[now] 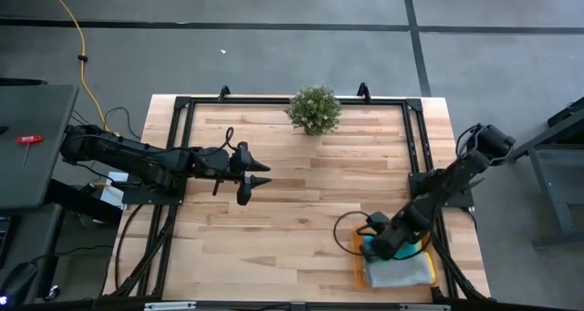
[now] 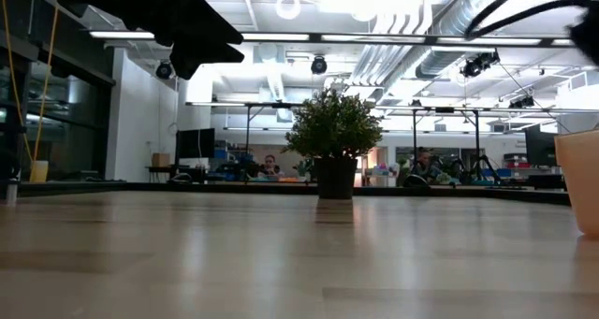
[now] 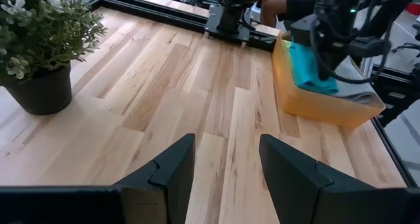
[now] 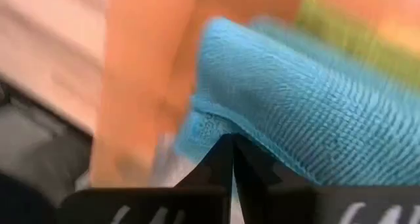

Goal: Fold microfiber towels
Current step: Put the folded blue microfiber towel into the orange bin

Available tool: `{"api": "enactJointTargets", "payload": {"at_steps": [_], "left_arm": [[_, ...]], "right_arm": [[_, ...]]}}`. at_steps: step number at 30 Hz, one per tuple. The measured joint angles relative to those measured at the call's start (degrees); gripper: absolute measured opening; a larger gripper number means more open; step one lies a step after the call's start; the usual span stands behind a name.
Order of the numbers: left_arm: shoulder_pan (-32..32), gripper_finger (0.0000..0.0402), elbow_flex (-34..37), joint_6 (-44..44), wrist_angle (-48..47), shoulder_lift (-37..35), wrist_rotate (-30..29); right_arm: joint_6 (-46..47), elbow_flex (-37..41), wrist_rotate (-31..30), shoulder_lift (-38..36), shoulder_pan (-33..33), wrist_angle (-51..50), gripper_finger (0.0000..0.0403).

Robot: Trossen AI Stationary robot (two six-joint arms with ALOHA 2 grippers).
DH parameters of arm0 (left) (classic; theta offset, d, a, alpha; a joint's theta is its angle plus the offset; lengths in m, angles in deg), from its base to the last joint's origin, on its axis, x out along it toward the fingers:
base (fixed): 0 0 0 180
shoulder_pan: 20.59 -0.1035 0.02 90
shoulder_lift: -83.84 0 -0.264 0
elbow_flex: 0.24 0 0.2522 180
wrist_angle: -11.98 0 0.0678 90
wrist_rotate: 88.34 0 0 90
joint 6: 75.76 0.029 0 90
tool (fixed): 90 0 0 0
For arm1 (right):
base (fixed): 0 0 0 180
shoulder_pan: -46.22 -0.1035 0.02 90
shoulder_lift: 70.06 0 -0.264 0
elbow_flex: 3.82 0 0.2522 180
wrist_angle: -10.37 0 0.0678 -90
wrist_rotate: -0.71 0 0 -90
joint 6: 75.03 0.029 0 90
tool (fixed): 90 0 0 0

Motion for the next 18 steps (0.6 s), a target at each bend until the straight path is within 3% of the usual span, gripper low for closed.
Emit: {"api": "enactJointTargets", "payload": {"at_steps": [7,18], "left_arm": [[0.0,0.0161,0.0,0.0,0.0,0.0,0.0],[0.0,0.0161,0.0,-0.5,0.0,0.0,0.1]], "right_arm": [[2.7,0.0,-9.2,0.2,3.0,-6.3,0.0002],[0.8,-0.9,-7.0,-2.8,1.2,-9.5,0.0]]}}
